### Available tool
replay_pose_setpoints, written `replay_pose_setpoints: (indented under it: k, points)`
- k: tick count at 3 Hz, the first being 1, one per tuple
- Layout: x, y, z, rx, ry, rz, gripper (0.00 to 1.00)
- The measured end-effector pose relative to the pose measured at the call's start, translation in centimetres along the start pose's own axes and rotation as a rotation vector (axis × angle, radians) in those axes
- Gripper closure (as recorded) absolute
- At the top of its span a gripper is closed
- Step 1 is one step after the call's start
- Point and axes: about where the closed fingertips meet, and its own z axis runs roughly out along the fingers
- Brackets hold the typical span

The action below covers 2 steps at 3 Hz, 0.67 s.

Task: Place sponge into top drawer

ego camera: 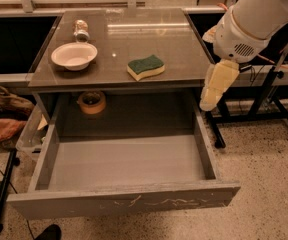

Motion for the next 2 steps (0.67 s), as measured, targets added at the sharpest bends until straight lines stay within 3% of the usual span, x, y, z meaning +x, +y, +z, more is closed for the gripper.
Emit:
replay_pose_setpoints:
  k: [1, 2]
  points:
    - [-0.2, -0.1, 0.1, 0.002, -0.002, -0.007, 0.00]
    - [-1.4, -2.7, 1.4, 0.027, -0.044, -0.041, 0.00]
